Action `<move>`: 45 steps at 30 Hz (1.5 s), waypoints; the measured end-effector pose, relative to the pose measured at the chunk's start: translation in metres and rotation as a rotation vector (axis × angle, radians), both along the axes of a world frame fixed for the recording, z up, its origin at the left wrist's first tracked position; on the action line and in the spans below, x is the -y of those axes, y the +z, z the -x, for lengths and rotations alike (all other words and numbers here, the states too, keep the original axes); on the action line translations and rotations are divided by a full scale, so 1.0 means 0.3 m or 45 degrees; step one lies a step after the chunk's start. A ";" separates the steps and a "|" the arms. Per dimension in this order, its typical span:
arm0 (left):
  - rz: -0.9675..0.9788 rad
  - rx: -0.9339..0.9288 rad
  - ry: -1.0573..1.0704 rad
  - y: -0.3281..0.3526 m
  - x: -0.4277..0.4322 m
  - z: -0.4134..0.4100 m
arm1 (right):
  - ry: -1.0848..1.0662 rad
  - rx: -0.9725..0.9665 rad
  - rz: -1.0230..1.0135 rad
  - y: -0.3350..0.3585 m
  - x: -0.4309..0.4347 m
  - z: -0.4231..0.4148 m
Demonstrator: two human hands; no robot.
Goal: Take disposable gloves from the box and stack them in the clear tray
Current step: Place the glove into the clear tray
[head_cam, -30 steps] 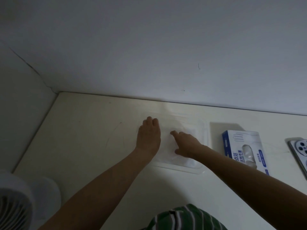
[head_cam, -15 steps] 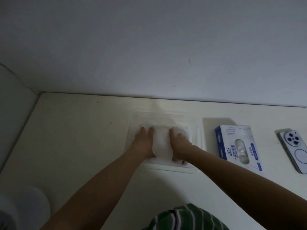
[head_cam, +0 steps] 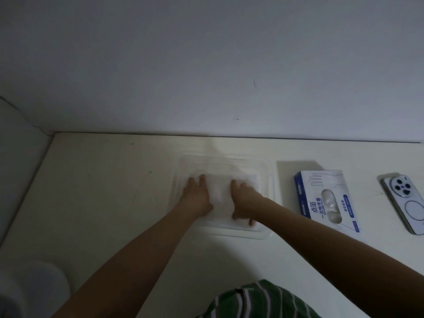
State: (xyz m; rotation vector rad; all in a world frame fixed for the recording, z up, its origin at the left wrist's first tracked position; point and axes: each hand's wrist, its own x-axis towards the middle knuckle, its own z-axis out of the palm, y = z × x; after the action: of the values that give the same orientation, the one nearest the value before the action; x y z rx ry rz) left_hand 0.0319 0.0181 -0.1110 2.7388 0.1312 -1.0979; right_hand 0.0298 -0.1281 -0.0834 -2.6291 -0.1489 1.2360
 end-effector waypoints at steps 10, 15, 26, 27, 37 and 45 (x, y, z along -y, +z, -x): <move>0.265 0.650 0.002 0.317 0.281 -0.050 | -0.294 0.853 -0.423 0.282 0.300 -0.034; 0.662 0.514 -0.155 0.322 0.530 0.009 | -0.497 0.738 -0.191 0.170 0.598 0.062; 0.496 0.168 -0.277 0.084 0.803 0.084 | -0.164 0.765 0.160 -0.040 0.752 0.191; 0.479 0.180 -0.247 0.074 0.807 0.083 | -0.153 0.782 0.158 -0.039 0.751 0.187; 0.410 0.247 -0.220 0.044 0.834 0.090 | -0.733 0.755 -0.573 0.028 0.865 0.149; 0.398 0.271 -0.242 0.054 0.845 0.103 | -0.774 0.600 -0.566 0.017 0.912 0.169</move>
State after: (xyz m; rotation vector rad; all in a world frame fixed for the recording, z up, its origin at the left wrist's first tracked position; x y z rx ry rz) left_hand 0.0012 -0.2355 -0.0948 2.5966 -0.3104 -0.7809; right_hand -0.0210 -0.4016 -0.0782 -2.2581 0.2540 0.3304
